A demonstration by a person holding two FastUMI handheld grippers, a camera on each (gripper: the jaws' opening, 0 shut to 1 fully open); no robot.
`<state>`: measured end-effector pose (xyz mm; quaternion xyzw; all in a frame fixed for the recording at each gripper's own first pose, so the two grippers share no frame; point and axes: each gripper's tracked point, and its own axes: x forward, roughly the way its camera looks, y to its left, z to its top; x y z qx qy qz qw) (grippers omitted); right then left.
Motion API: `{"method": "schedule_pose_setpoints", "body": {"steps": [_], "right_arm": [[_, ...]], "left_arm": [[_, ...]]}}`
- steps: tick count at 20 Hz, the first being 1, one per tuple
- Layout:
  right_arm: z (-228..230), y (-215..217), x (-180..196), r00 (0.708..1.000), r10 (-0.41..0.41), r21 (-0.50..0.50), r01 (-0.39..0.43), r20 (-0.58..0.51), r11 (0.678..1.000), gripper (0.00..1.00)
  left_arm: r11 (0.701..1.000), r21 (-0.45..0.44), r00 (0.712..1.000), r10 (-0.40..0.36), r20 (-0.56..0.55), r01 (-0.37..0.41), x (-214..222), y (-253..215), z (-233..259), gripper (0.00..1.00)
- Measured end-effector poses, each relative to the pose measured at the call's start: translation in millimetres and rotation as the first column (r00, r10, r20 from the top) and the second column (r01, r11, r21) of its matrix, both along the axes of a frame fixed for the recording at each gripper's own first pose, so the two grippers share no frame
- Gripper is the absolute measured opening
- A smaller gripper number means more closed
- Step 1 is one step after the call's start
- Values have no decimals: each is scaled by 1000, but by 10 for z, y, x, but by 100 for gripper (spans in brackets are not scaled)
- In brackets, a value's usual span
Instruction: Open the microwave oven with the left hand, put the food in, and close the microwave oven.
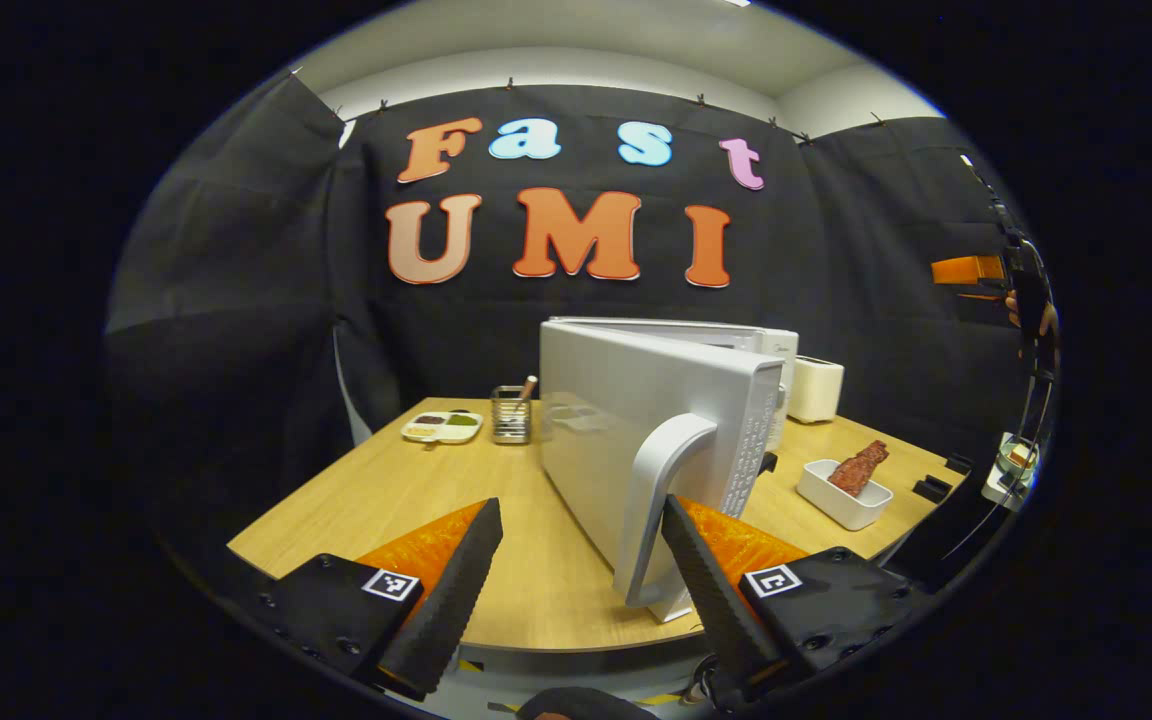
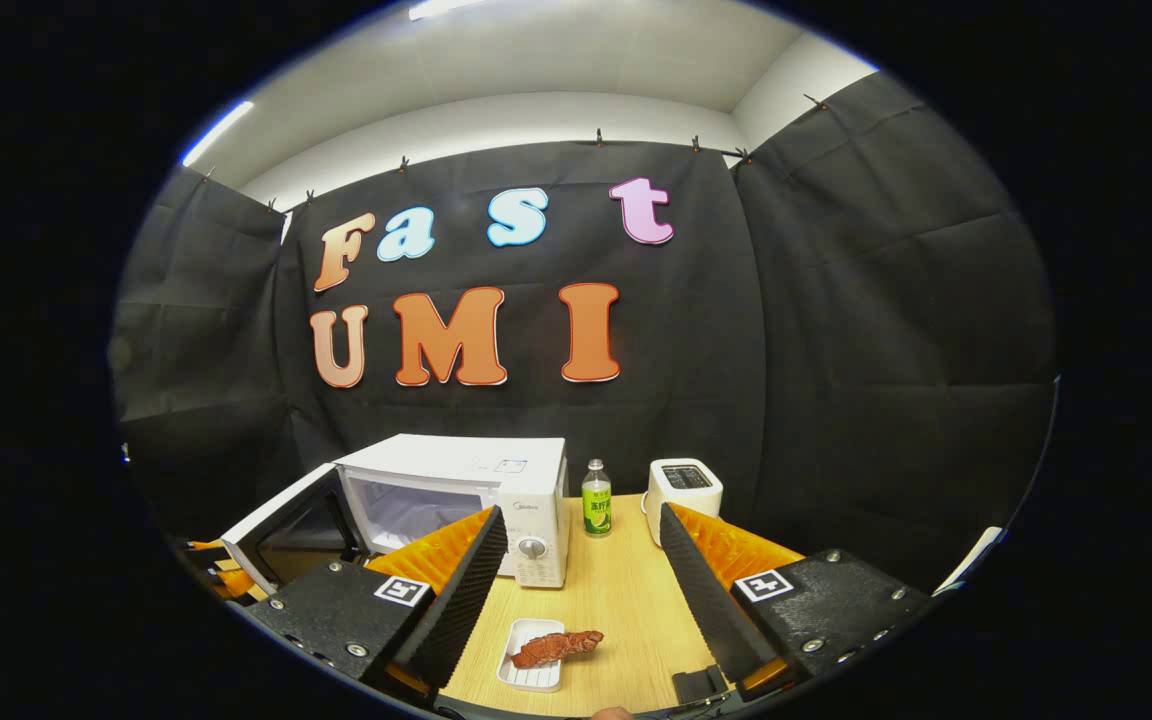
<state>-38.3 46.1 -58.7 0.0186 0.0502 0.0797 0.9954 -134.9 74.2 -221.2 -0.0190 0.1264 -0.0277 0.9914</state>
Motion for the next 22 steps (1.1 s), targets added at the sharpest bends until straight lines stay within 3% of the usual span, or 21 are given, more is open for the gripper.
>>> {"method": "schedule_pose_setpoints", "body": {"steps": [6, 14, 19, 21, 22], "right_arm": [[-303, 138, 3, 999, 13, -18, -14, -29, 1000, 95], [-862, 69, 148, 996, -36, 21, 37, -79, 999, 95], [-1335, -41, 320, 984, -74, 182, 104, -162, 978, 95], [-1579, -58, 398, 974, -76, 258, 131, -213, 957, 95], [-1704, -62, 442, 968, -71, 296, 143, -242, 944, 95]], "left_arm": [[986, 15, 983, 161, 87, -163, -190, 662, 483, 98], [970, 62, 962, 224, 154, -236, -130, 1100, 937, 100], [969, 44, 957, 234, 173, -245, 96, 1254, 1126, 97], [973, -16, 958, 228, 174, -229, 181, 1275, 1209, 100], [972, -38, 956, 234, 179, -231, 227, 1312, 1237, 96]]}}
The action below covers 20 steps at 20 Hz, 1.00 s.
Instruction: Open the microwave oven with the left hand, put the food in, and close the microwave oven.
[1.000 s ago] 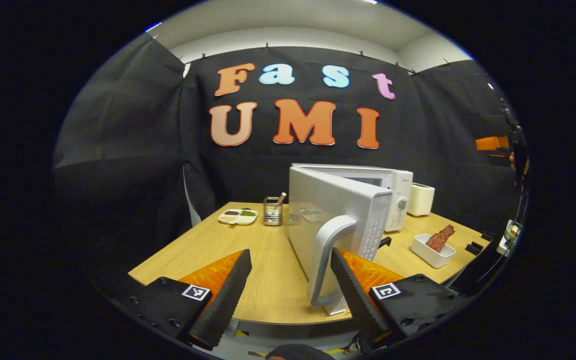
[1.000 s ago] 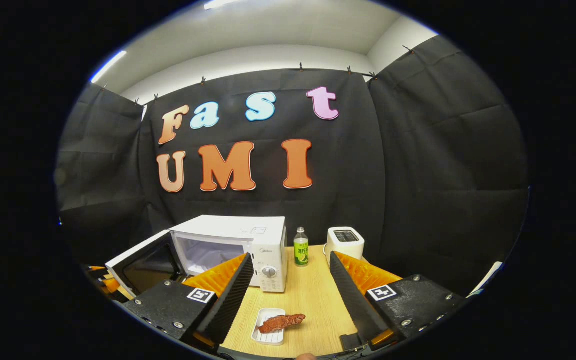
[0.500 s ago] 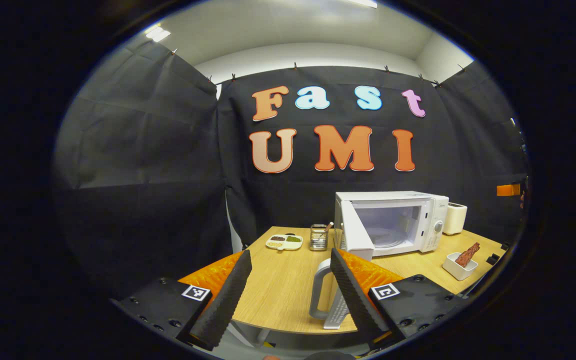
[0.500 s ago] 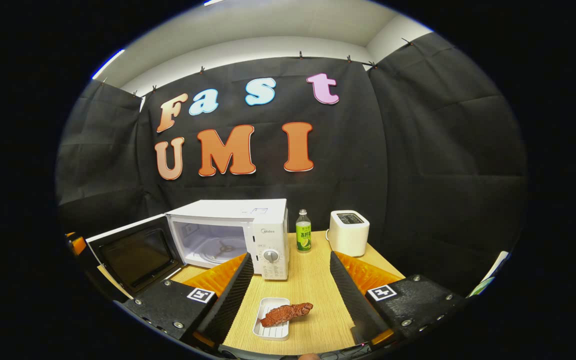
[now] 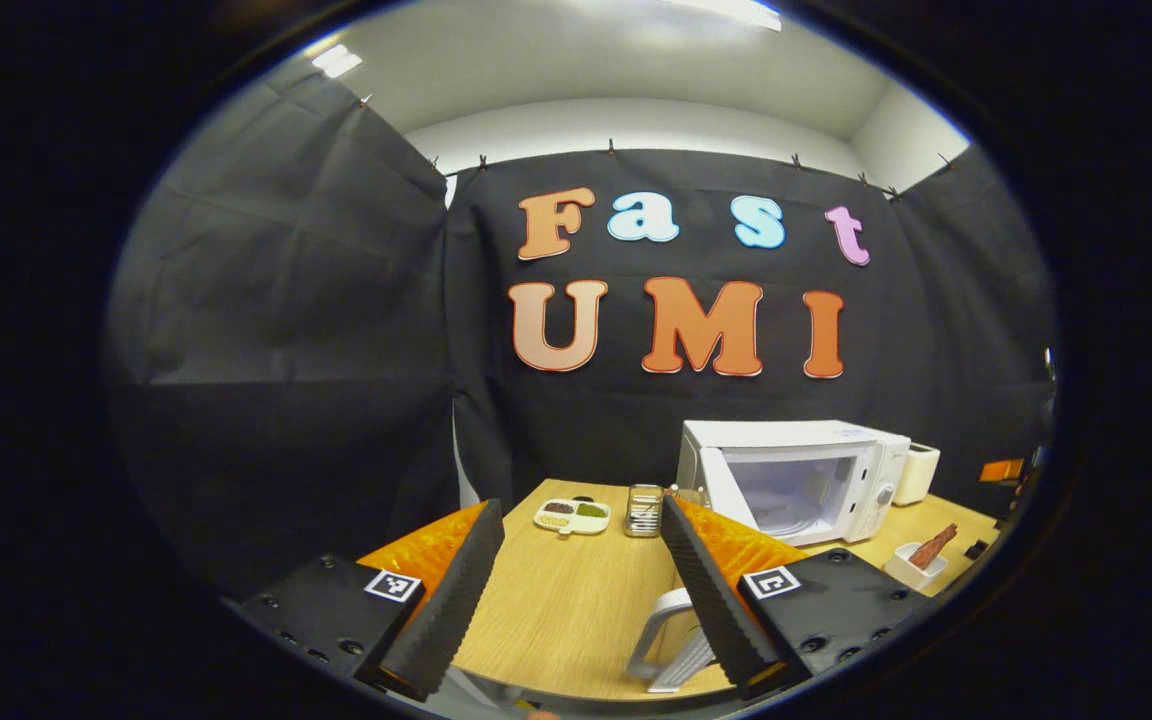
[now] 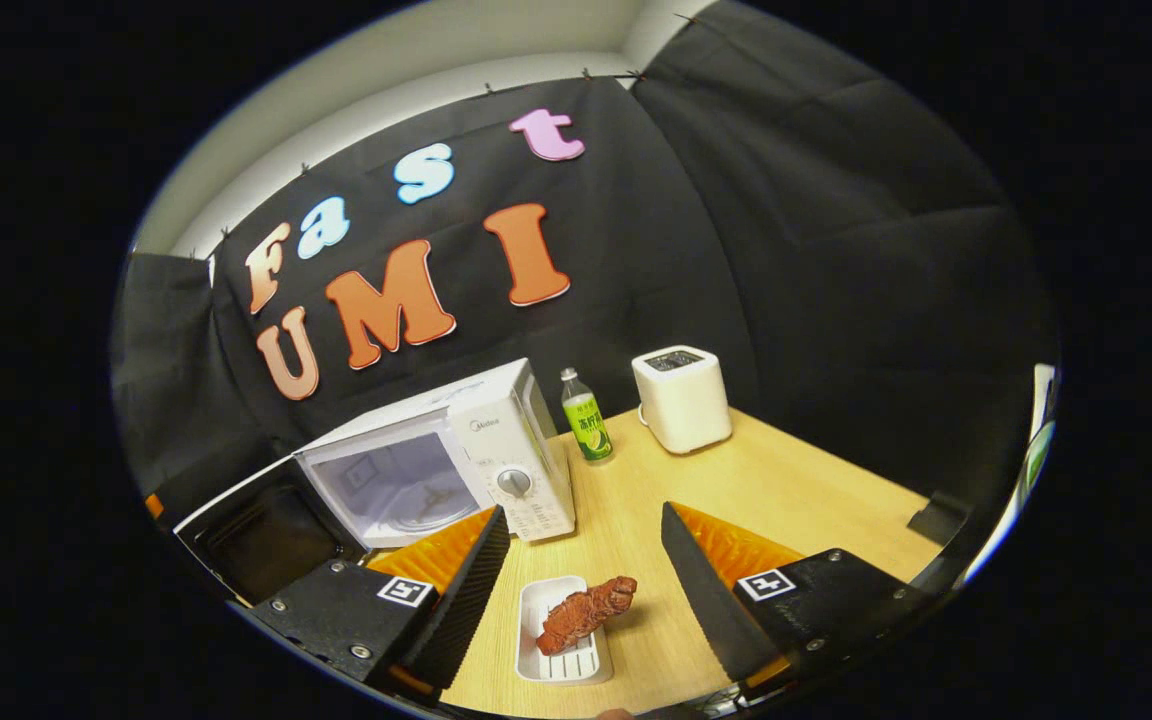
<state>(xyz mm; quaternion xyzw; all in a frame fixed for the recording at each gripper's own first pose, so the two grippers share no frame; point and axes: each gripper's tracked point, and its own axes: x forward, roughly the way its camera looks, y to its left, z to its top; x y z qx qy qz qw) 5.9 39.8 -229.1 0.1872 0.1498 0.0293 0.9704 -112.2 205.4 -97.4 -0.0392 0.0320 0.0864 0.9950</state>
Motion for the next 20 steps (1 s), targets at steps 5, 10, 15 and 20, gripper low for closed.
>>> {"method": "schedule_pose_setpoints", "body": {"steps": [5, 10, 15, 20], "right_arm": [[-682, 119, 145, 987, 13, 192, 19, -161, 981, 94], [-931, 232, 259, 976, 18, 272, 42, -217, 961, 76], [-991, 205, 220, 974, 6, 284, 60, -227, 957, 51], [-1022, 162, 216, 969, -11, 311, 90, -247, 946, 20]], "left_arm": [[998, 37, 998, 43, -37, -42, 163, 243, -72, 99], [999, 31, 997, 44, -68, -42, 348, 306, -130, 99], [998, 51, 996, 43, -84, -39, 399, 319, -152, 98], [998, 47, 995, 43, -85, -39, 427, 317, -155, 99]]}}
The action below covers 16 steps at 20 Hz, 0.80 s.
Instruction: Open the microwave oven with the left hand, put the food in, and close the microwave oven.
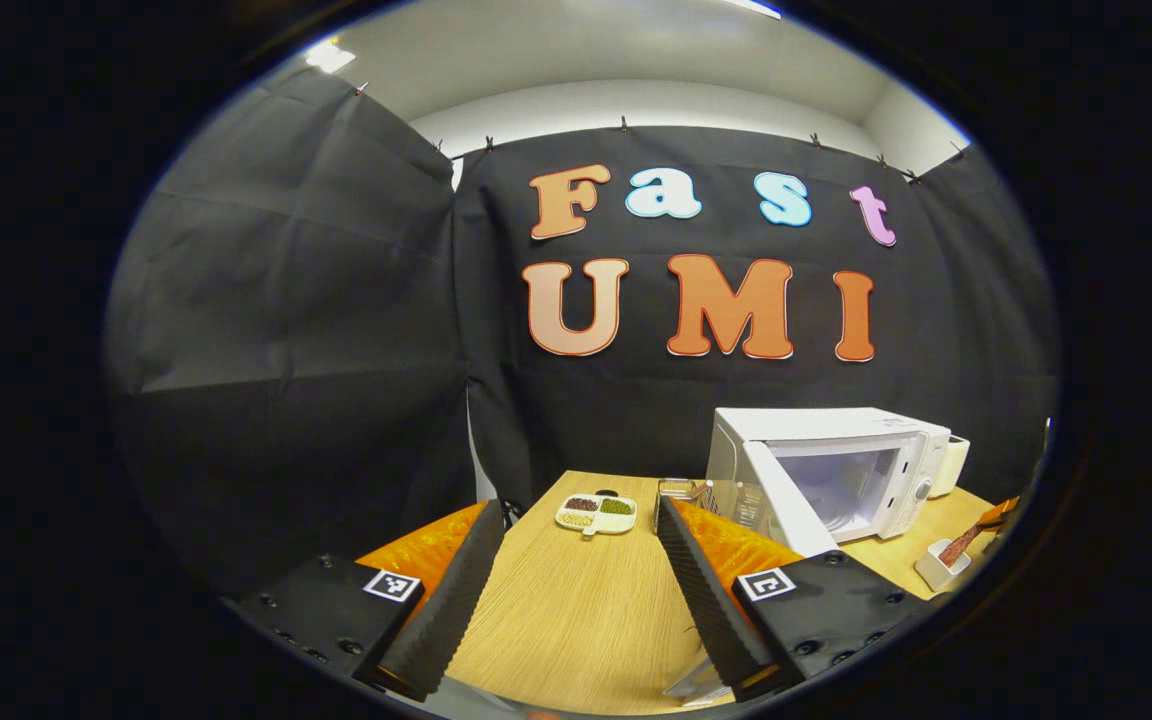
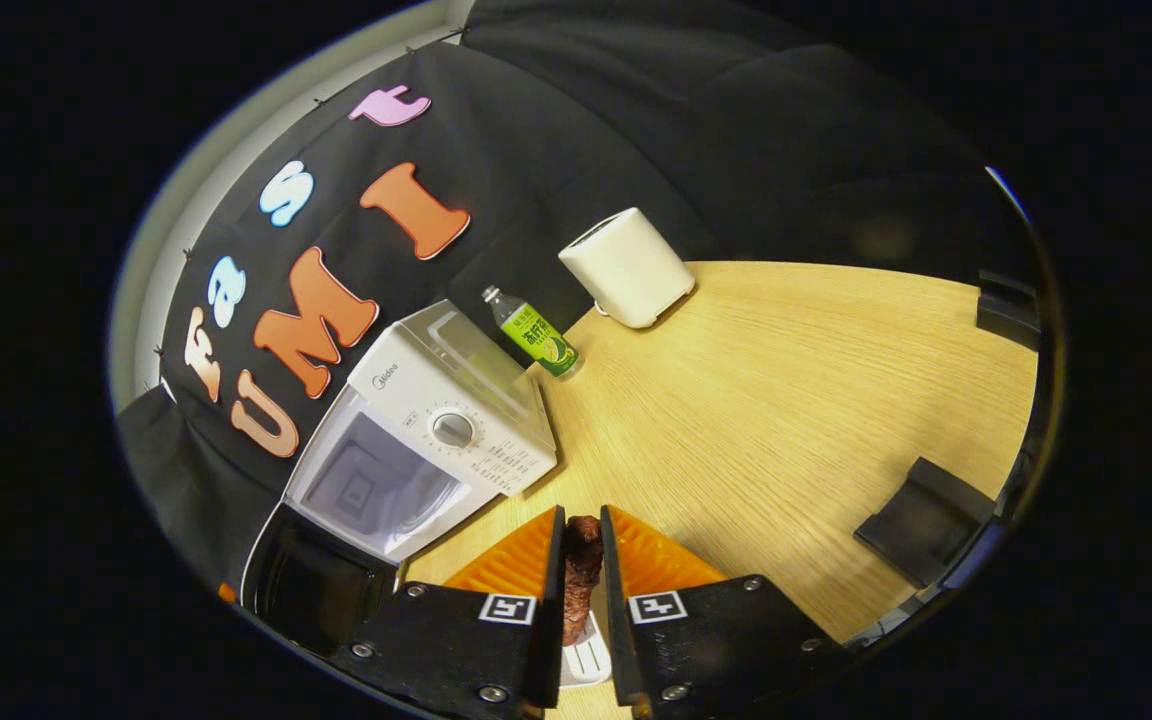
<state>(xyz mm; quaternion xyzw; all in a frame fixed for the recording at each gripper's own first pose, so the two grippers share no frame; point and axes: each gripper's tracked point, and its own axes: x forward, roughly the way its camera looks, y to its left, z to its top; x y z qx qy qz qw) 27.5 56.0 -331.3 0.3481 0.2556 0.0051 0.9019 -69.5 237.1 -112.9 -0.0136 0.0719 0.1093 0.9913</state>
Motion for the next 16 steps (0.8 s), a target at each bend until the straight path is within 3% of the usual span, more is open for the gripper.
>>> {"method": "schedule_pose_setpoints", "body": {"steps": [4, 6, 14, 16], "right_arm": [[162, 74, -44, 1000, 9, 52, -10, 21, 999, 10], [265, 6, -8, 998, -42, 68, 40, 36, 997, 6], [1083, -7, -9, 979, -135, 119, 117, 154, 986, 6], [1114, 88, 63, 977, -118, 77, 106, 176, 991, 0]], "left_arm": [[1000, -4, 1000, 3, 0, -3, -41, 41, -9, 98], [1000, -15, 1000, 6, 4, -6, -57, 70, -14, 99], [1000, -18, 1000, 21, 4, -21, -119, 190, -20, 98], [1000, -23, 1000, 21, 5, -21, -133, 224, -37, 98]]}}
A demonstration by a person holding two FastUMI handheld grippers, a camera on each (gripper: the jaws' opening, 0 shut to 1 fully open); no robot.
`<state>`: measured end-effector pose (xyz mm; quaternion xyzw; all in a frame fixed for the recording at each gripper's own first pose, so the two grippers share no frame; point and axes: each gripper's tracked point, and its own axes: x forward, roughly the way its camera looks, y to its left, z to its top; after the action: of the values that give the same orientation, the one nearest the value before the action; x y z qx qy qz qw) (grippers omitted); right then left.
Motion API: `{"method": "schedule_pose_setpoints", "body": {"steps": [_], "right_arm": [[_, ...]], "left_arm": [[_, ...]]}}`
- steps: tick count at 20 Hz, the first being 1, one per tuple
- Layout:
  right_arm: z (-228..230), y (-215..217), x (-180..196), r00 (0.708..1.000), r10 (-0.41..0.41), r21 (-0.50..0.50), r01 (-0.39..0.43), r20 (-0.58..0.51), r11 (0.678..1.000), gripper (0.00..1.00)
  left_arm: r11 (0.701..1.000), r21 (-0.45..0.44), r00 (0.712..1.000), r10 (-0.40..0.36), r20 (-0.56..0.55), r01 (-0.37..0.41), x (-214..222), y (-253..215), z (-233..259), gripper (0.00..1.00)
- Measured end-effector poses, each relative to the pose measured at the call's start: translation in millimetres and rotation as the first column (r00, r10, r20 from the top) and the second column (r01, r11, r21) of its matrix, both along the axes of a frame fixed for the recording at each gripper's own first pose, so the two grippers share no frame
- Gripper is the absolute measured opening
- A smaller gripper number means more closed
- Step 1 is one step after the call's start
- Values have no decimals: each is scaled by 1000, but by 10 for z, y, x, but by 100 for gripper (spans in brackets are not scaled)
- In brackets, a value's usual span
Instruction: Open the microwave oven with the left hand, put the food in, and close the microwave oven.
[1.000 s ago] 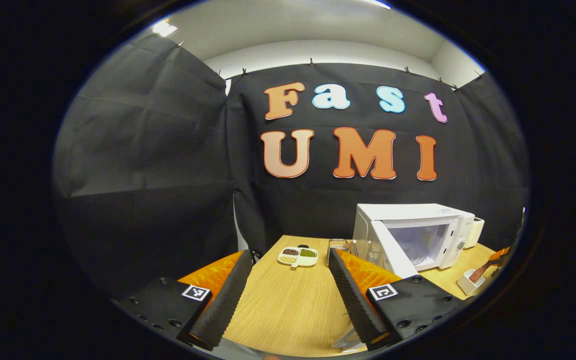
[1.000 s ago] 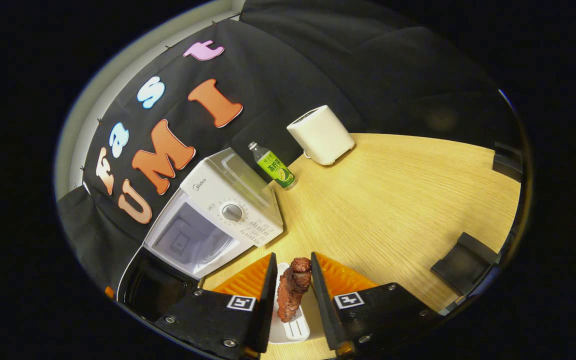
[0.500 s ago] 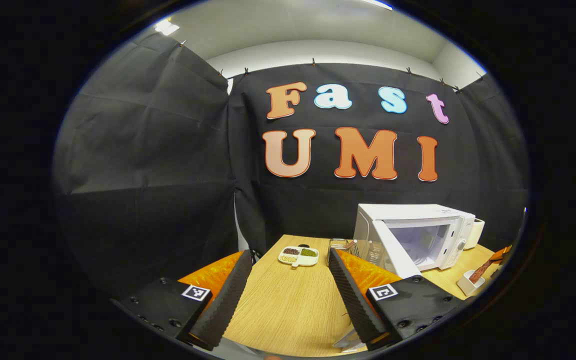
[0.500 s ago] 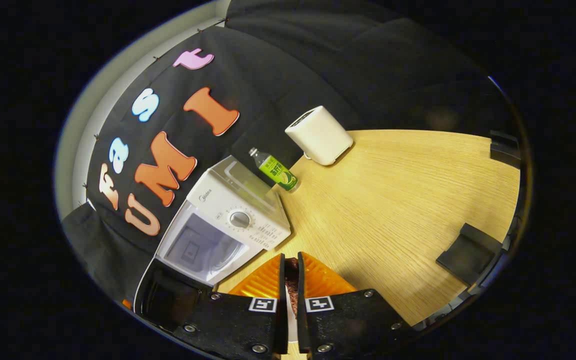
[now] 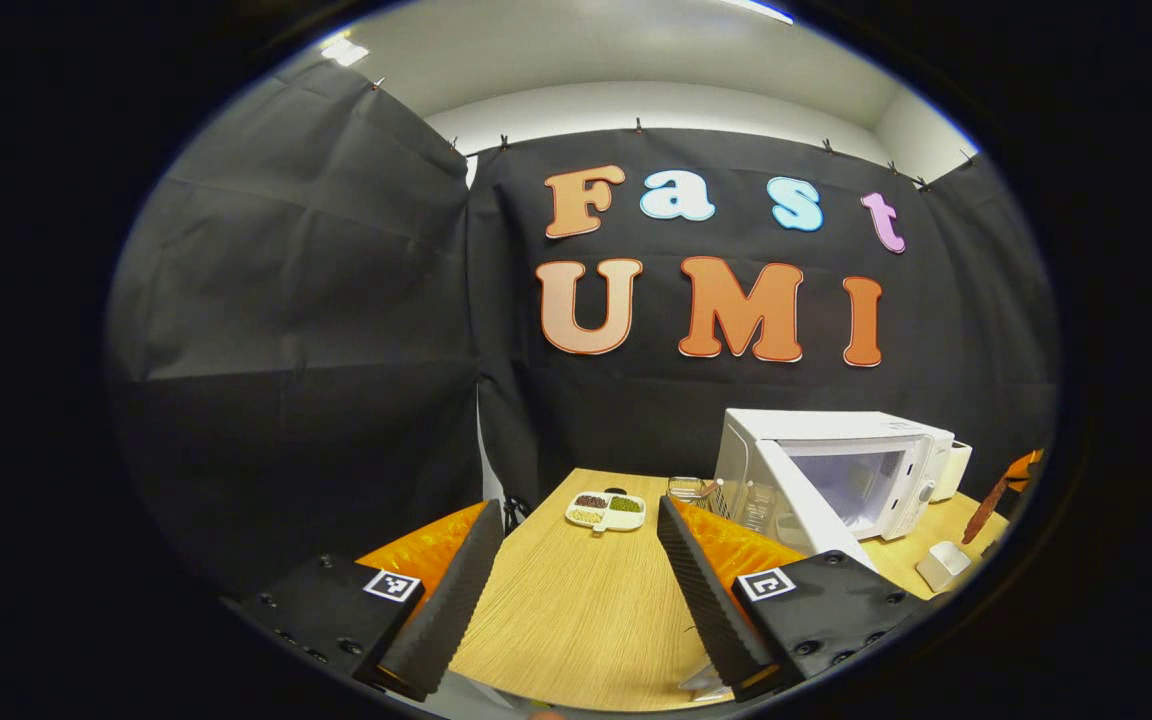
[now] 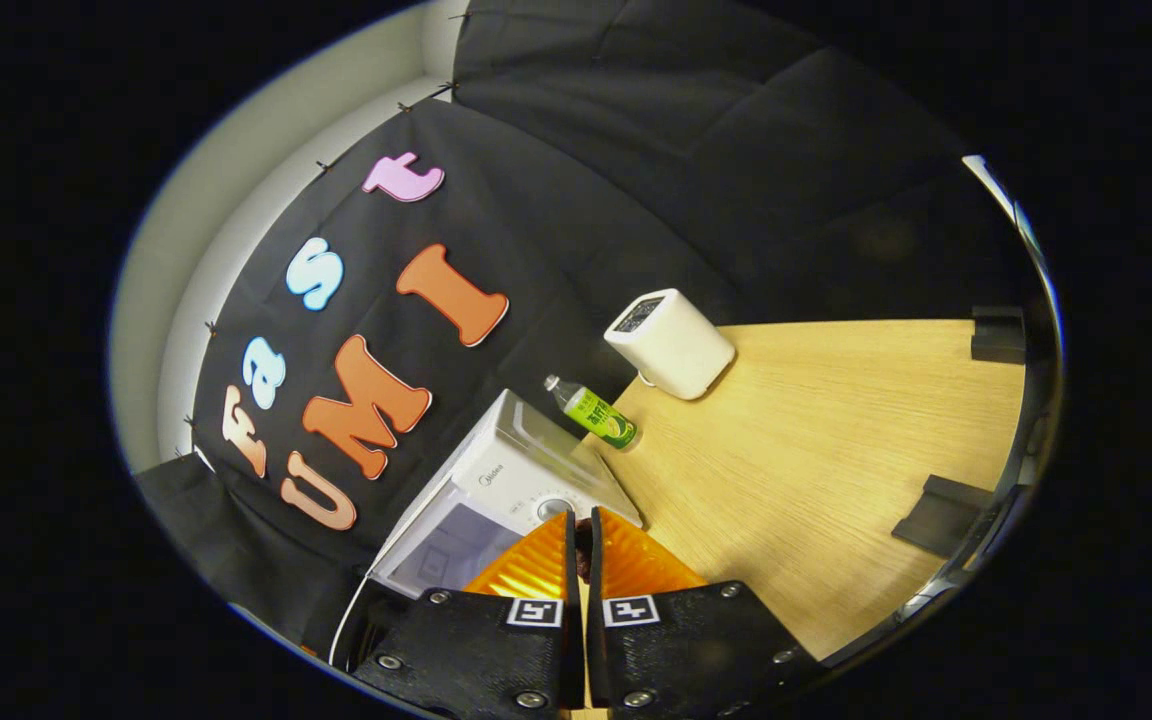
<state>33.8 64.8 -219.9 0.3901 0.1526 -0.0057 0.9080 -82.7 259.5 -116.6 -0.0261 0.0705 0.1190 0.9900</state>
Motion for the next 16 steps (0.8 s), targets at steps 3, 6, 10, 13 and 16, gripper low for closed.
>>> {"method": "schedule_pose_setpoints", "body": {"steps": [3, 6, 10, 13, 16], "right_arm": [[7, 252, -11, 999, 43, 24, -43, -13, 999, 1], [150, 517, 39, 997, 74, 61, -75, 16, 995, 0], [394, 1036, 124, 989, 132, 105, -138, 63, 985, 0], [477, 1501, 212, 980, 177, 148, -188, 88, 971, 0], [433, 1943, 377, 977, 191, 216, -207, 91, 954, 1]], "left_arm": [[1000, -12, 1000, 1, -5, -1, -9, 42, -60, 99], [1000, -24, 1000, 10, -12, -11, 10, 108, -110, 99], [999, -33, 1000, 9, -11, -9, 12, 148, -138, 99], [999, -40, 1000, 7, -11, -7, 46, 189, -166, 99], [999, -44, 1000, 6, -15, -6, 73, 219, -196, 100]]}}
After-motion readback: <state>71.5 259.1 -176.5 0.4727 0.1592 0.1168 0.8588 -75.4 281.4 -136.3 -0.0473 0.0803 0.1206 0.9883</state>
